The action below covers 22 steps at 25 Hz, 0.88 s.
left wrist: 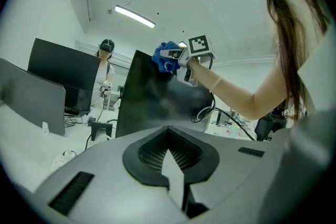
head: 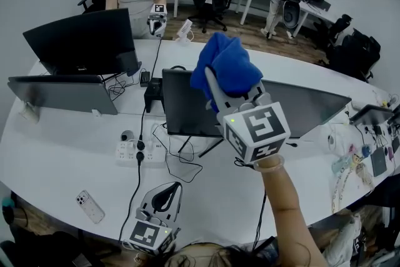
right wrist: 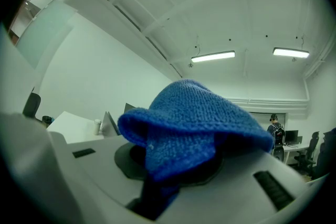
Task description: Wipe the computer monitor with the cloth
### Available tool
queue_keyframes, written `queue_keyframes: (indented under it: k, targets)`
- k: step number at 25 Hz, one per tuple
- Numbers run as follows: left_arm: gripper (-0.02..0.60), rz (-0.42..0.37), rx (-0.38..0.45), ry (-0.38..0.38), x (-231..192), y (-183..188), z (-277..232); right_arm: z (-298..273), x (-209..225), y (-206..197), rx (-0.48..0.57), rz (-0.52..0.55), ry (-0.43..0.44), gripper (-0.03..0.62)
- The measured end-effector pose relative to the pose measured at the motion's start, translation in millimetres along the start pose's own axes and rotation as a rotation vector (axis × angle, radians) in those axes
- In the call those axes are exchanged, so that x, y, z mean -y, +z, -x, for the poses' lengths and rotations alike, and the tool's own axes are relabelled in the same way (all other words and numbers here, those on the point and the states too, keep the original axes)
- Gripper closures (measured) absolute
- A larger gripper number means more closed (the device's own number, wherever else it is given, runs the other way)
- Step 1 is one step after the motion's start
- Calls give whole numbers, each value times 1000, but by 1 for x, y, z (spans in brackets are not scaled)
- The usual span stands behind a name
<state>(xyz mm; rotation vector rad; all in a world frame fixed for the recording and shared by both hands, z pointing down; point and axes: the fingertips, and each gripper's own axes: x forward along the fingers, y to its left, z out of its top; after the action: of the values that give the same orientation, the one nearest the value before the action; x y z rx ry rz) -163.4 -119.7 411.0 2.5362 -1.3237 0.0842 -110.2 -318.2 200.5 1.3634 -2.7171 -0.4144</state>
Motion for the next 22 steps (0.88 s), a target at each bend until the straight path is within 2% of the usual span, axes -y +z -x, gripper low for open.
queue_keyframes:
  k: [14, 22]
  targets:
    - [572, -21, 2, 27, 18, -5, -7, 10, 15, -6, 10, -31, 21, 508]
    - [572, -31, 5, 35, 49, -5, -13, 17, 21, -8, 1, -34, 50, 508]
